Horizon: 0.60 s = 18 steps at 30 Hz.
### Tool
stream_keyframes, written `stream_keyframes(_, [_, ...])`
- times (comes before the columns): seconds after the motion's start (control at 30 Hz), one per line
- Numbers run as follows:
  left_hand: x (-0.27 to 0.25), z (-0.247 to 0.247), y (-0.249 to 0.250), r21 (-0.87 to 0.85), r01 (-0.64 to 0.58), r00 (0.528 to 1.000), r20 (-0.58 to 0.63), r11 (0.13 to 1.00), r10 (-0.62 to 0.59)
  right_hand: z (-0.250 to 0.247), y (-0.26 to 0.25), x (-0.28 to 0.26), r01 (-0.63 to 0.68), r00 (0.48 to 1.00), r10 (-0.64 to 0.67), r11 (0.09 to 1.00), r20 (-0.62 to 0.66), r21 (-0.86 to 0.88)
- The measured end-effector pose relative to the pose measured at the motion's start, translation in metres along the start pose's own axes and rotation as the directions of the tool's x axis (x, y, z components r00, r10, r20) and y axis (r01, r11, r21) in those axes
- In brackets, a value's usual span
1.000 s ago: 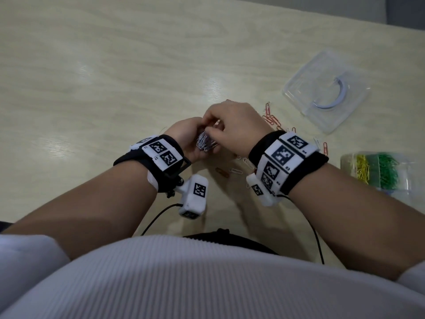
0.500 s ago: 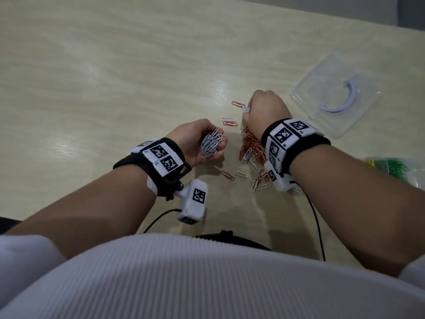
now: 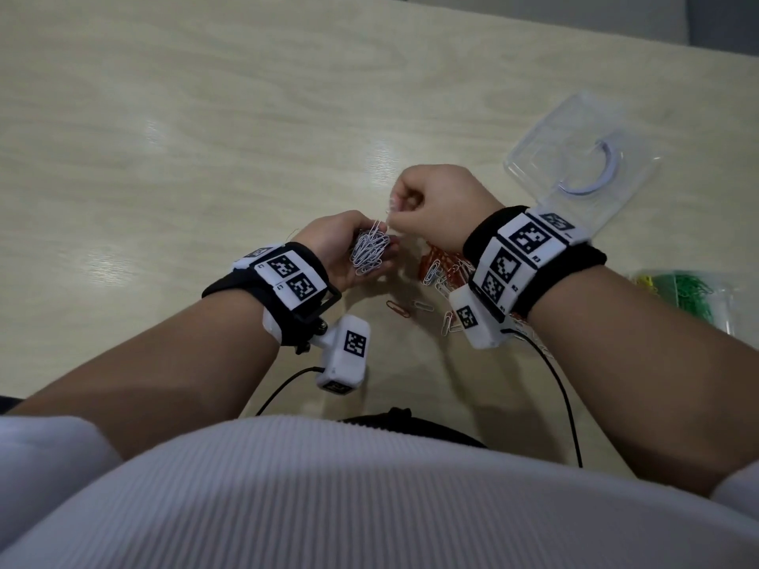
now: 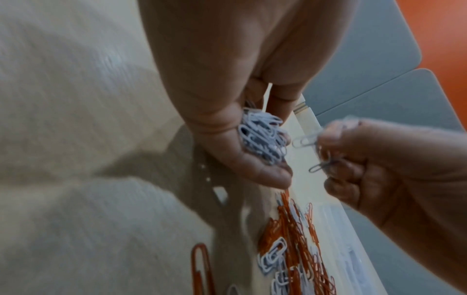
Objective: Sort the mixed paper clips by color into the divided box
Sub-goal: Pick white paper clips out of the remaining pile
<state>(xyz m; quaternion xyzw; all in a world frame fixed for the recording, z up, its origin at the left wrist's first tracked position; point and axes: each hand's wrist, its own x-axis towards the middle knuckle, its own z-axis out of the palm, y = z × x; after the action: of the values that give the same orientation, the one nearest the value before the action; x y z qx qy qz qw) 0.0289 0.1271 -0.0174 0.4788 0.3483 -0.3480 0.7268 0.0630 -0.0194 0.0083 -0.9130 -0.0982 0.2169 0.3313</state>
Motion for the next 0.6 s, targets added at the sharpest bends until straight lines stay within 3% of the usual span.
stream_keyframes(0.17, [-0.006,0.005,0.0,-0.054,-0.022,0.998,0.064,0.998,0.026,0.01,-0.019,-0.005,0.138,0.98,-0.123,0.986,0.155,-0.091])
stream_keyframes(0.27, [-0.007,0.001,-0.002,-0.073,-0.009,0.999,0.045,0.997,0.012,0.008,-0.016,0.002,0.078,0.995,-0.079,0.997,0.061,0.026])
stream_keyframes(0.37, [-0.008,-0.005,-0.002,-0.037,0.027,1.0,0.003,0.999,-0.027,0.01,0.001,0.017,-0.017,0.997,0.002,0.979,-0.073,-0.205])
stream_keyframes(0.47, [-0.01,-0.005,-0.001,-0.007,0.029,1.0,-0.009,1.0,-0.029,0.022,0.016,0.027,-0.058,0.998,0.053,0.907,-0.023,-0.417])
stream_keyframes(0.6, [-0.009,-0.004,-0.002,-0.014,0.012,1.0,-0.023,1.0,-0.012,0.028,0.021,0.03,-0.073,0.996,0.088,0.883,0.011,-0.464])
